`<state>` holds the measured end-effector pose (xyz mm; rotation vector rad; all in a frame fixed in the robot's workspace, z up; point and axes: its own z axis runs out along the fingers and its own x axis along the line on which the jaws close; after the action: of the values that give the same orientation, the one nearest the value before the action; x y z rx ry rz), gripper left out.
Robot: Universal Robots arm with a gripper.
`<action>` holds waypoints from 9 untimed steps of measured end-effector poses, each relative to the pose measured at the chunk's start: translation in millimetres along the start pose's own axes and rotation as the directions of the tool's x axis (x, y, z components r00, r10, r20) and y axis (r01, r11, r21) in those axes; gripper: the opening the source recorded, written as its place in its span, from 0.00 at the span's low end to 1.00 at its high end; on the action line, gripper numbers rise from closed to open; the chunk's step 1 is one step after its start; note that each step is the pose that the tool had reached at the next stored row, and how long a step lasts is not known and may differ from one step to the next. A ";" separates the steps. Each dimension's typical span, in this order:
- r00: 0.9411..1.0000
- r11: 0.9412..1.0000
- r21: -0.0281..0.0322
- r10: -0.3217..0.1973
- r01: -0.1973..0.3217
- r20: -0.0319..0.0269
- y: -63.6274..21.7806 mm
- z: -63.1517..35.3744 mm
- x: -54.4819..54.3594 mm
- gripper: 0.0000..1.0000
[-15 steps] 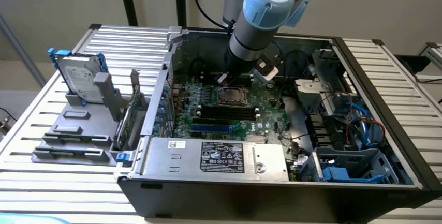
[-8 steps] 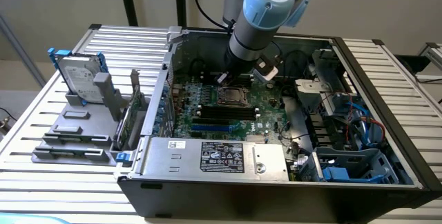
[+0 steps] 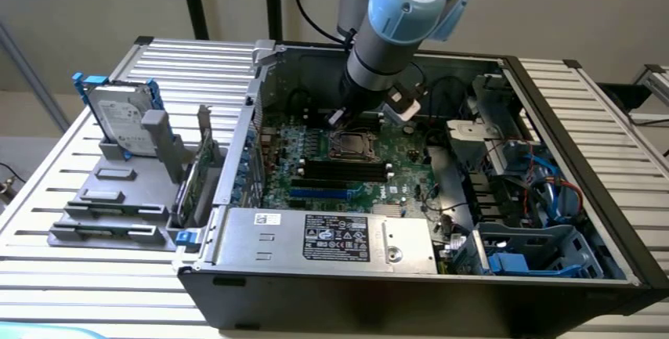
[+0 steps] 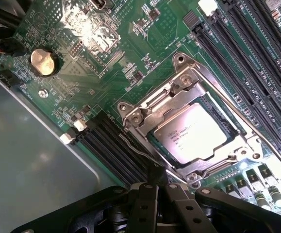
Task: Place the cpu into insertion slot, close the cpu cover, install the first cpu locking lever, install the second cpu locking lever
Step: 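Install the first cpu locking lever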
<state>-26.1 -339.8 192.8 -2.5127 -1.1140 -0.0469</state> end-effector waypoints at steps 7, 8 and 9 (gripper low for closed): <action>1.000 1.000 0.005 0.003 -0.003 0.004 3.7 -0.7 3.6 0.11; 1.000 1.000 0.006 0.003 -0.003 0.005 4.6 -0.8 4.5 0.11; 1.000 1.000 0.006 0.003 -0.003 0.005 5.3 -0.9 5.2 0.11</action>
<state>-18.6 -339.7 192.8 -2.5107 -1.1106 -0.0359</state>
